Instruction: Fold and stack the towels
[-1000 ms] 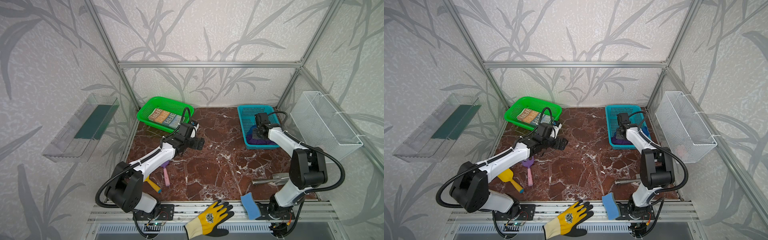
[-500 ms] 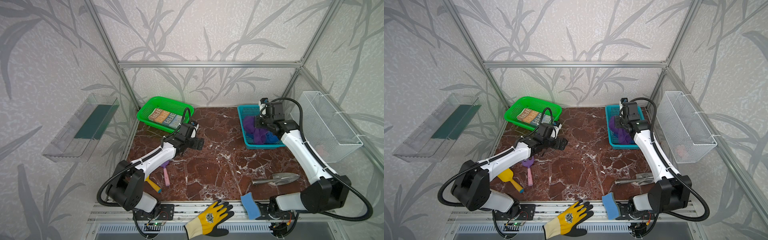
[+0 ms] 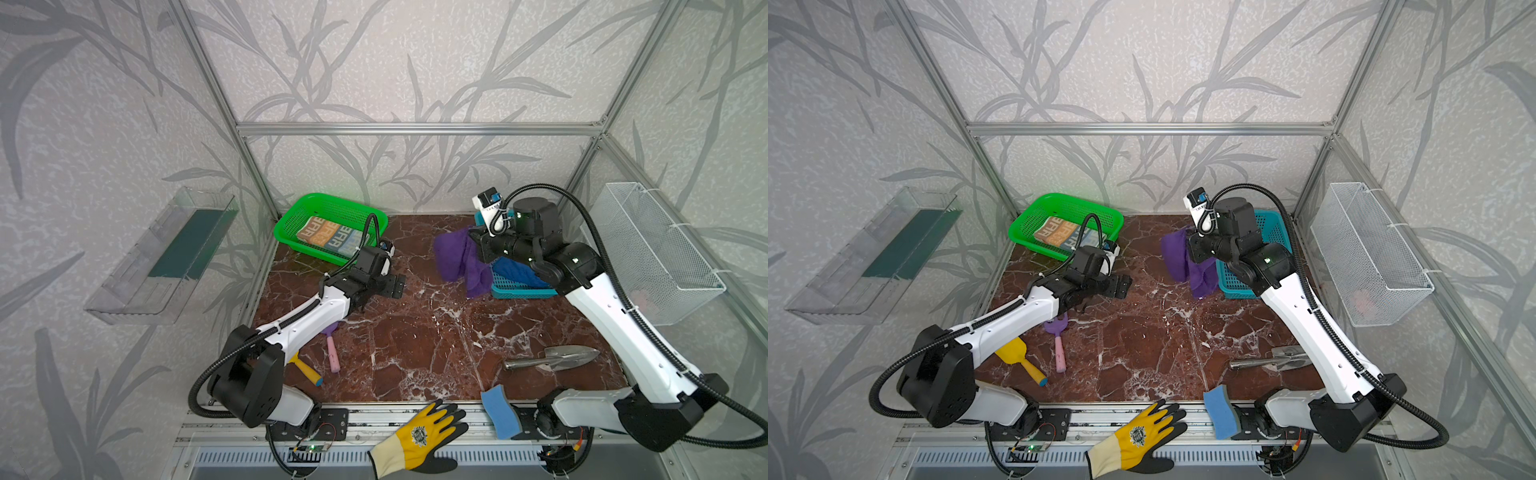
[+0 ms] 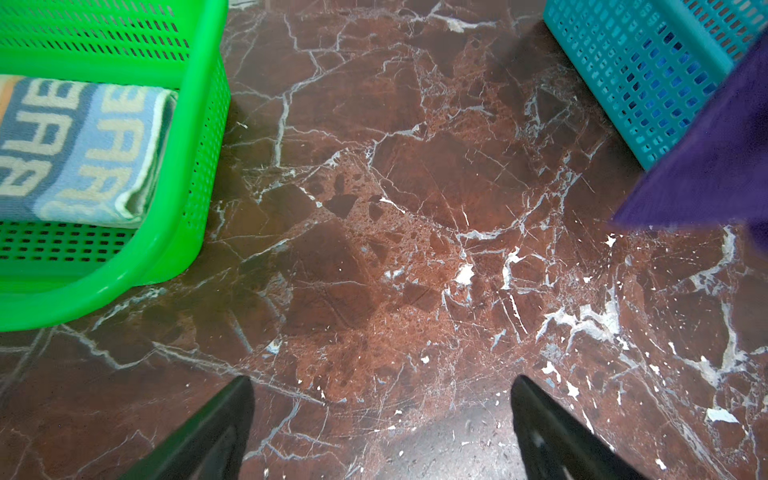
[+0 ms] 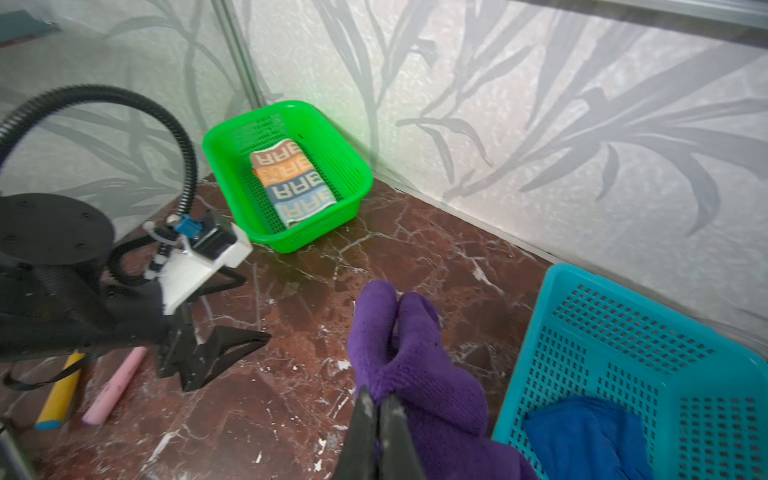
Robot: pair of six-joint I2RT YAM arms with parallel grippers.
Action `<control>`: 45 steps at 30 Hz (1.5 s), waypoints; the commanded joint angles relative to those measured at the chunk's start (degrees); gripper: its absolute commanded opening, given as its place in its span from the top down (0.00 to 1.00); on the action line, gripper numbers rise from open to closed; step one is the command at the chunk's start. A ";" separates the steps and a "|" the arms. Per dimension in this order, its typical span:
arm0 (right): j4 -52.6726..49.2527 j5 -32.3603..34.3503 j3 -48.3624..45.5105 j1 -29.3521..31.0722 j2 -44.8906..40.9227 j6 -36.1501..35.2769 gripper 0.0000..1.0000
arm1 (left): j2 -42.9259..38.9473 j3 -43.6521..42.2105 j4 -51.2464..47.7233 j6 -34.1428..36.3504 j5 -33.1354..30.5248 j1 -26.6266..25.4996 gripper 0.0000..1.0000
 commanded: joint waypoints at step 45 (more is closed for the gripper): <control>11.40 6.23 -13.62 5.17 20.35 -7.17 0.60 | -8.19 -12.84 6.10 1.47 -0.15 -3.76 0.09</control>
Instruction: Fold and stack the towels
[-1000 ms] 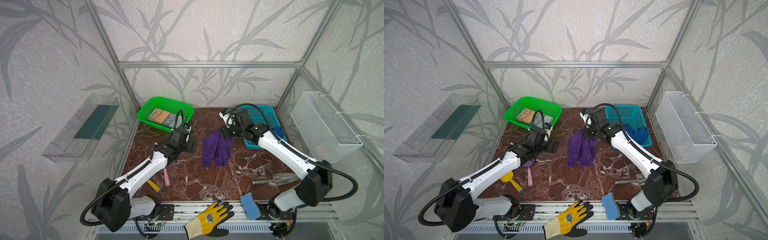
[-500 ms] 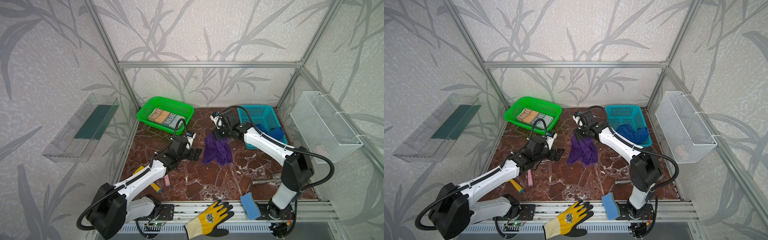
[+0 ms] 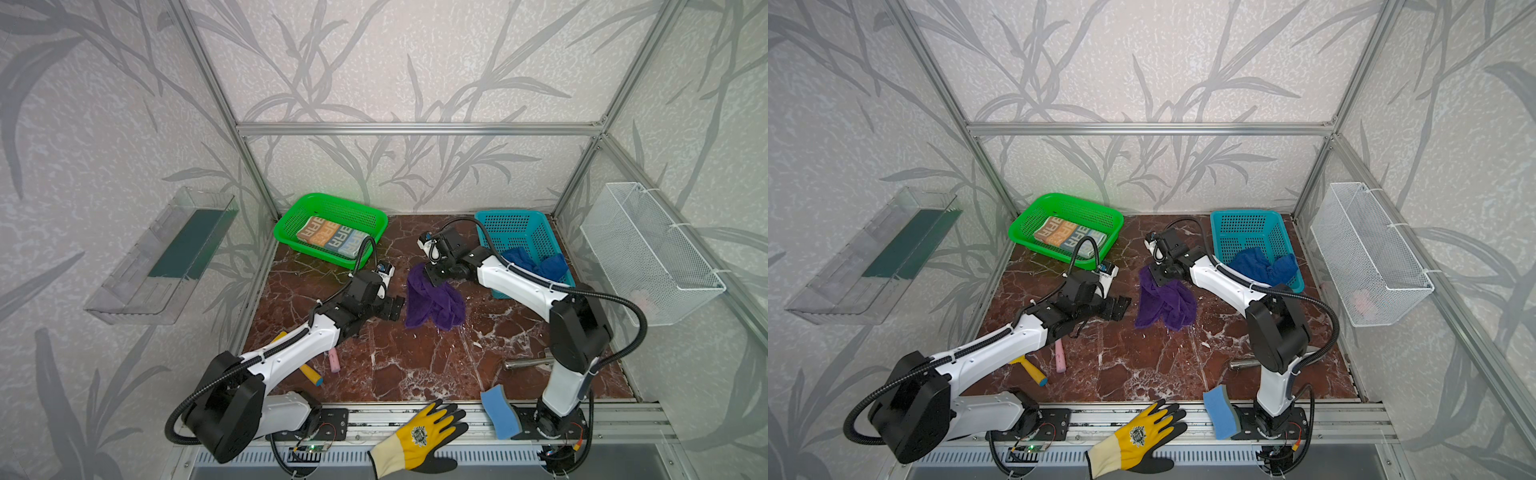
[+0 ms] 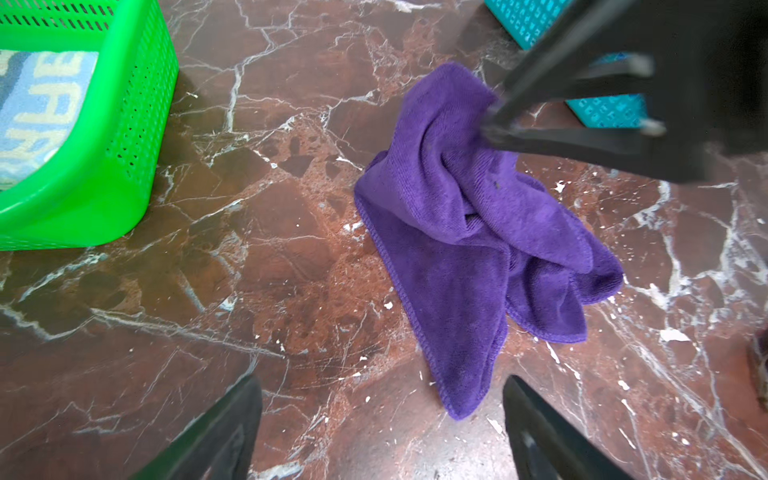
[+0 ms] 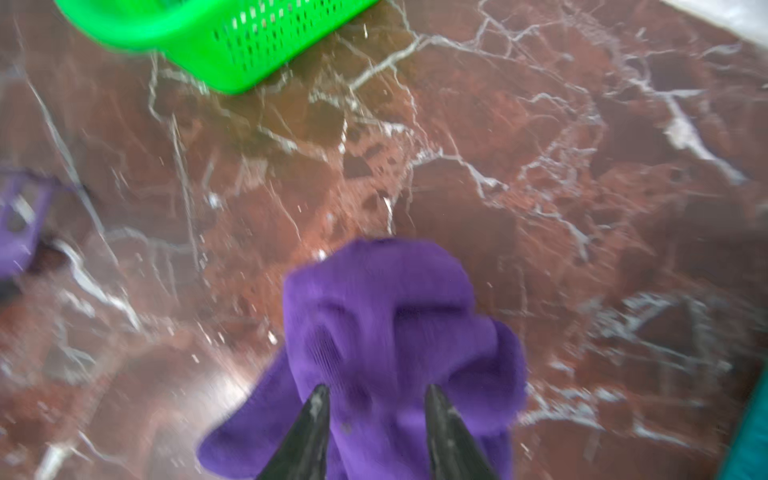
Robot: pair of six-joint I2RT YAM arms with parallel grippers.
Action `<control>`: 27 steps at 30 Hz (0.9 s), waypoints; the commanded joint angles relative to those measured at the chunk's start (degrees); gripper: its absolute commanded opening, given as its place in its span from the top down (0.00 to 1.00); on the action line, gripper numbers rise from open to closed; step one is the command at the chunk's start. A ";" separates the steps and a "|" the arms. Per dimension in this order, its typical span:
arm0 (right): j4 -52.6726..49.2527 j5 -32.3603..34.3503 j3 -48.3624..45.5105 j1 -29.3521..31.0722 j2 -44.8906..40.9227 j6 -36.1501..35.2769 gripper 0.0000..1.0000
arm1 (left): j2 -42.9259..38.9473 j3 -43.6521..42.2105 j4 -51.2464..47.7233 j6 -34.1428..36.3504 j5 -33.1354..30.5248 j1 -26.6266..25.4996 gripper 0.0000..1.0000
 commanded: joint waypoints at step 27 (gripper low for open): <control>-3.74 0.00 -22.43 7.90 -8.70 -31.76 0.67 | 5.13 2.15 -1.04 3.19 -3.54 -0.01 0.07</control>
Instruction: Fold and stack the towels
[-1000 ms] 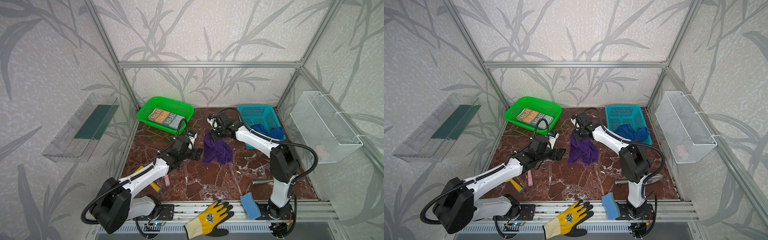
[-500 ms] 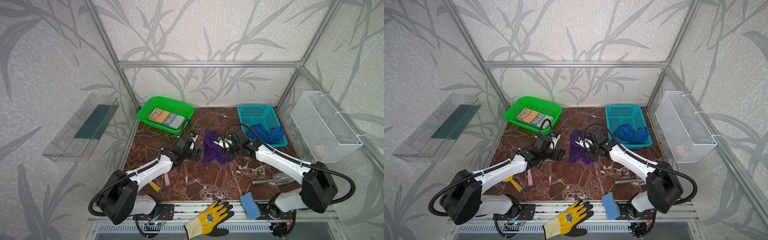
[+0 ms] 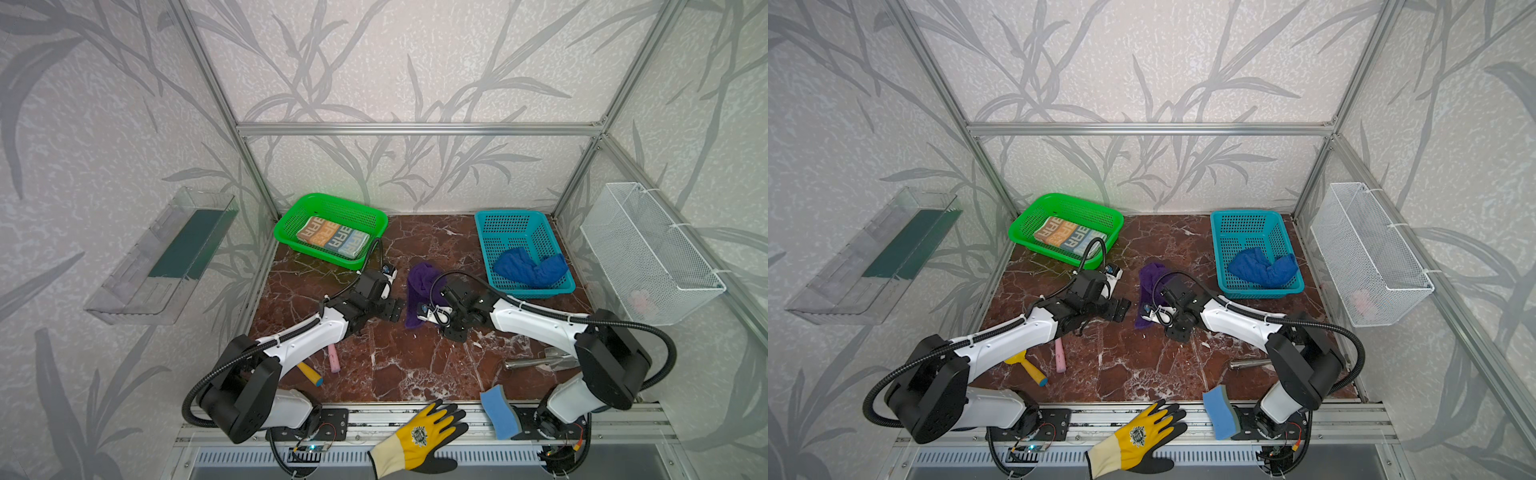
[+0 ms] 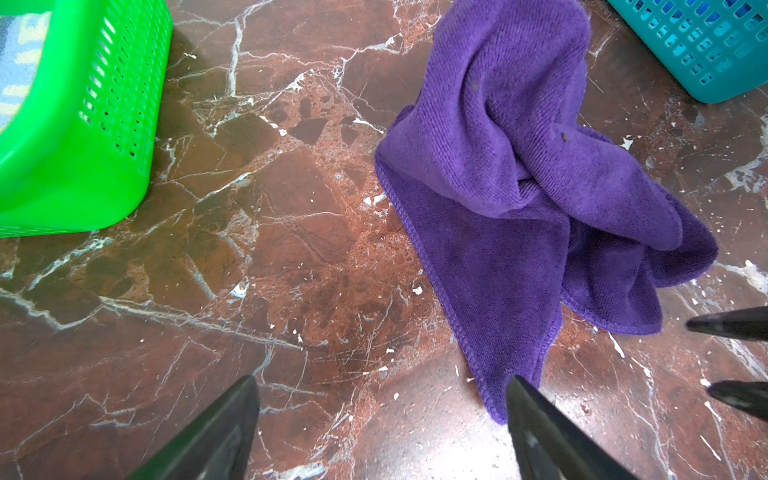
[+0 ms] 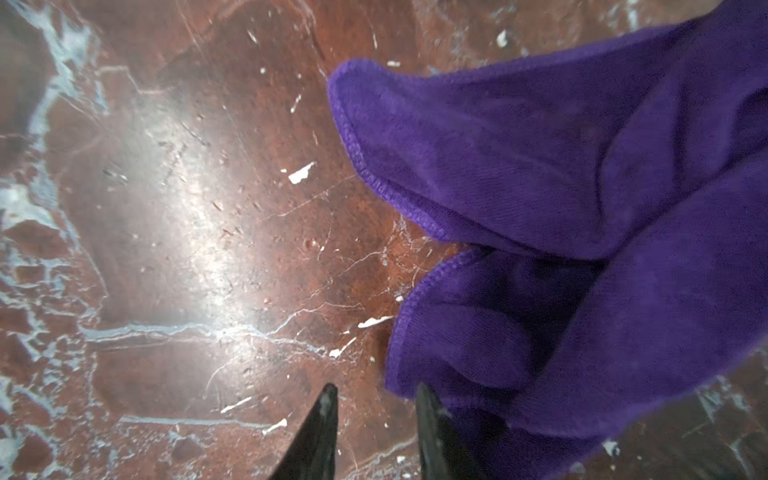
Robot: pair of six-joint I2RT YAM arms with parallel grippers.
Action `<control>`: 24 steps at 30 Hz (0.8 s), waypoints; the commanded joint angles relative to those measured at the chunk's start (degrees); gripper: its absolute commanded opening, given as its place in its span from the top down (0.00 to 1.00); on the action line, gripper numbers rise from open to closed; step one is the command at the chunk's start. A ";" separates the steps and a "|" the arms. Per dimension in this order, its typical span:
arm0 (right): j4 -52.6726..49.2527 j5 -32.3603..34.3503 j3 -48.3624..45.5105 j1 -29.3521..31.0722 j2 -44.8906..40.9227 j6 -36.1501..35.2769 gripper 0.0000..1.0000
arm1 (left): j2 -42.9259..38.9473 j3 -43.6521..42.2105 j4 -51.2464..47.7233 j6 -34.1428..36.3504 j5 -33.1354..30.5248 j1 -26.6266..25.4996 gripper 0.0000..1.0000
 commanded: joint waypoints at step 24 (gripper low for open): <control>-0.62 8.00 5.06 0.13 10.45 -0.49 1.00 | -0.59 0.61 -0.53 1.91 -2.85 0.02 0.06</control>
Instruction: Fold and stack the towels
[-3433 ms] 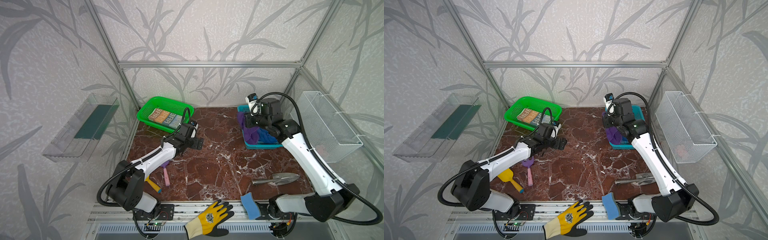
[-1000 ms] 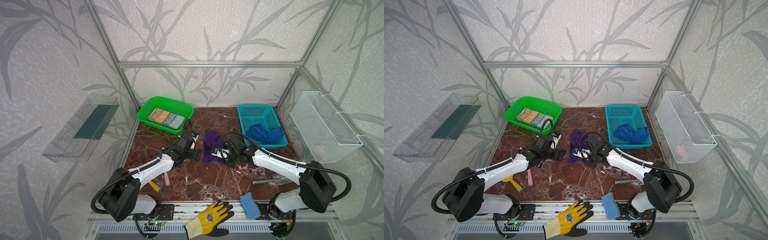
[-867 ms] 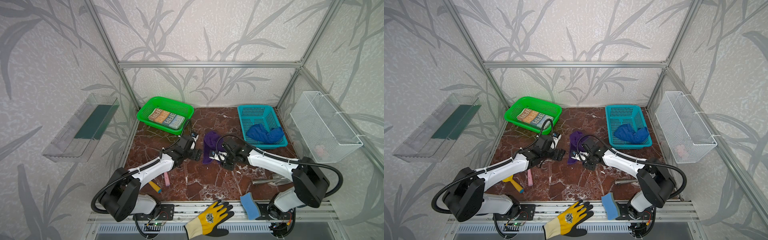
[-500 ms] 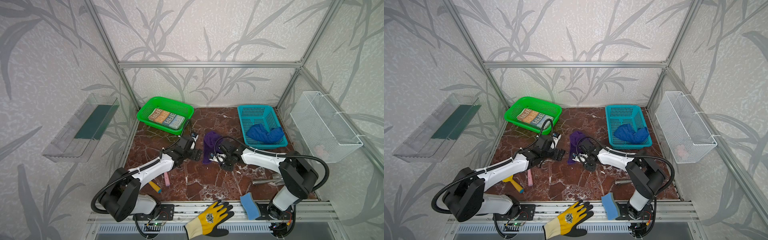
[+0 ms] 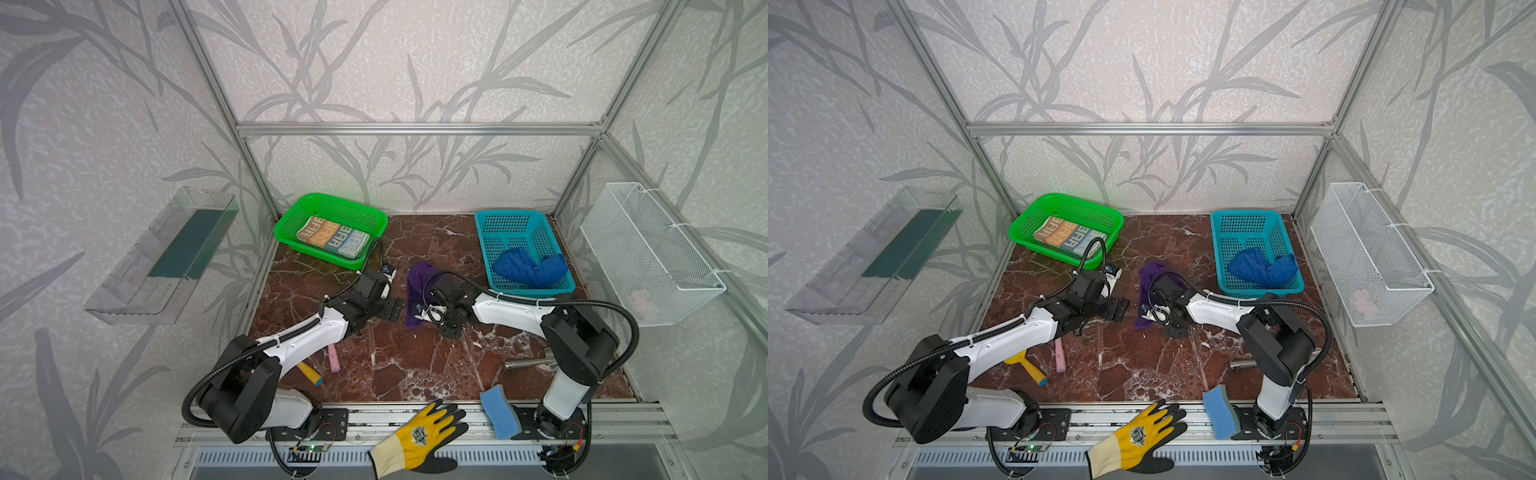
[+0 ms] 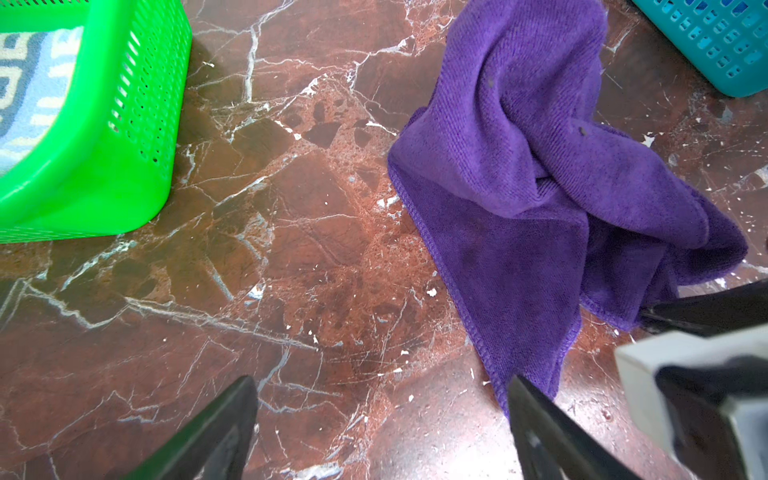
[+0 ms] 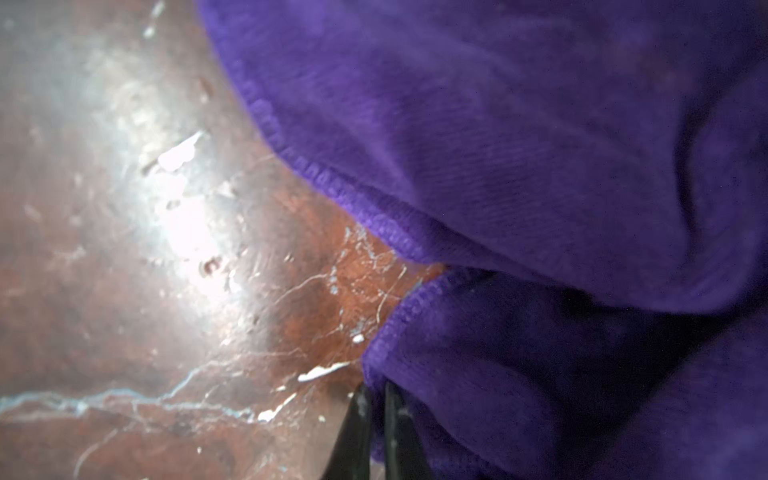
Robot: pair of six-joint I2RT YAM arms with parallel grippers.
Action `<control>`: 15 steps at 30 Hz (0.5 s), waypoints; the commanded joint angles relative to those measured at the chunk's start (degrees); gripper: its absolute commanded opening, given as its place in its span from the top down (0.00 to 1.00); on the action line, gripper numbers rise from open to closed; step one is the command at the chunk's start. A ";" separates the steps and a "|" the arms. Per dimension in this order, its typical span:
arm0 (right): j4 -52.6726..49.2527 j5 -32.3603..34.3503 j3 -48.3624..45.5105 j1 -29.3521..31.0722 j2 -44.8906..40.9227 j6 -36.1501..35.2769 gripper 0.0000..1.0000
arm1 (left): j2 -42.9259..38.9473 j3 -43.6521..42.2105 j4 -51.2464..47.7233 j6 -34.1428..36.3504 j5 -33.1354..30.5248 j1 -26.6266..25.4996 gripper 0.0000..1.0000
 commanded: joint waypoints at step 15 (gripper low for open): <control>-5.76 0.26 9.32 -0.73 -12.13 2.81 1.00 | -4.01 -1.46 3.51 5.58 -1.13 0.01 0.05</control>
